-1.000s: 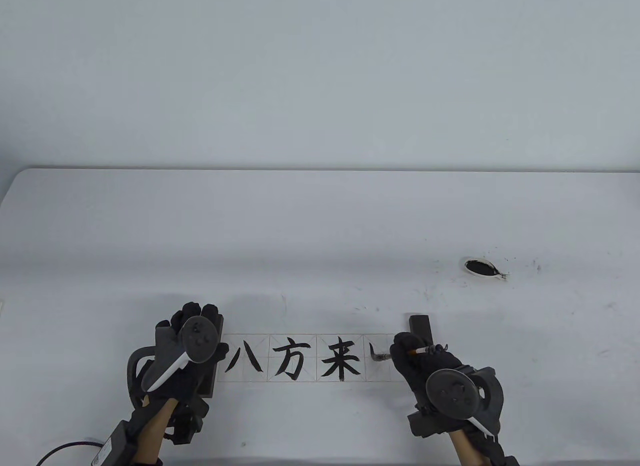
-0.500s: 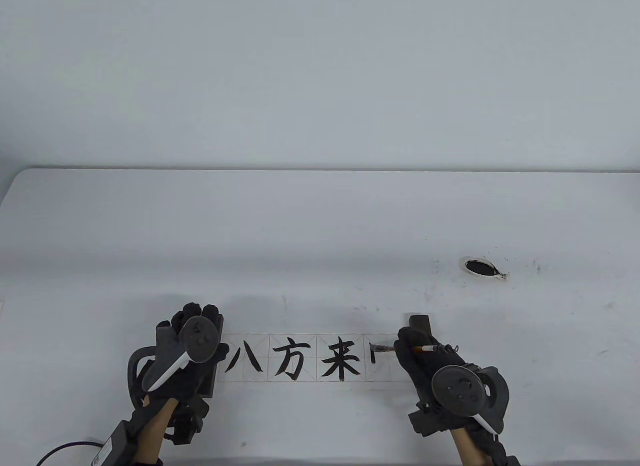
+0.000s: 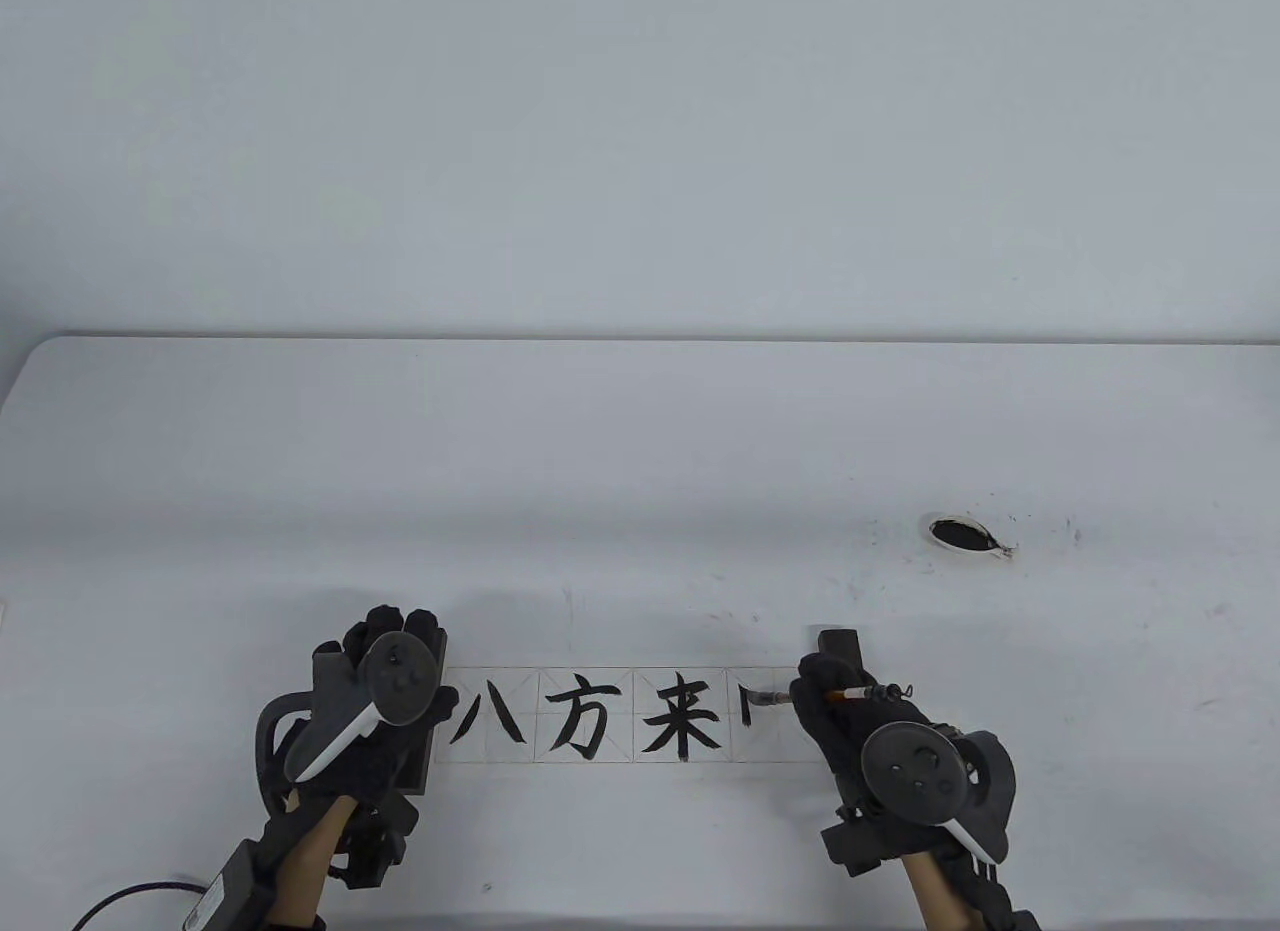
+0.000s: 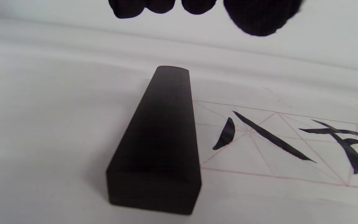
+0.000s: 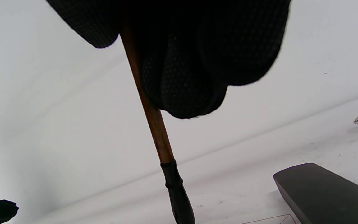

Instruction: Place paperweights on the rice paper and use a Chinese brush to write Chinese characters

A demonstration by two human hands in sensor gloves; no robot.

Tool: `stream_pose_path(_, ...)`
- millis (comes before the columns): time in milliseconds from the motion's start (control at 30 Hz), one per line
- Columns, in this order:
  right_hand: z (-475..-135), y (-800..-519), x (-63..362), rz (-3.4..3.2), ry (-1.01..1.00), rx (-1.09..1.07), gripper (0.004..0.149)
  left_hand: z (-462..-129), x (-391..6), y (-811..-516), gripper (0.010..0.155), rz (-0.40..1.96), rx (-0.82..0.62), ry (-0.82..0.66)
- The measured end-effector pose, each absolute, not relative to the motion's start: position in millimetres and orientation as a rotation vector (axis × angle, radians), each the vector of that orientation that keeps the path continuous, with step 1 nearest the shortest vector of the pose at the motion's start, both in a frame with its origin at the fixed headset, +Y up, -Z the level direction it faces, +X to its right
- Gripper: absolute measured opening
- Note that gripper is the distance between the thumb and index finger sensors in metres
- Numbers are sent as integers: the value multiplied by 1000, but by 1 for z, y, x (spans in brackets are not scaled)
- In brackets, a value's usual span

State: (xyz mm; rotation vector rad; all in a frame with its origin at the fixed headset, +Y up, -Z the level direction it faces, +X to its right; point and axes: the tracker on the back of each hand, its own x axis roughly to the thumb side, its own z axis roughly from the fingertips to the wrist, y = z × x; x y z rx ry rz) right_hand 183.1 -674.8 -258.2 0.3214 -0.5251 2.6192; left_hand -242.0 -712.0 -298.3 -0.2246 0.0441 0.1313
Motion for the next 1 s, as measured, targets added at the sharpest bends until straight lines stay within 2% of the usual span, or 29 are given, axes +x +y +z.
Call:
stream_pose_path(367, -257, -673, 187, 2664, -572, 246, 41, -298, -242, -712, 82, 132, -229, 44)
stream_pose_path(1000, -256, -673, 189, 2644, -562, 266, 38, -298, -241, -712, 82, 130, -230, 43)
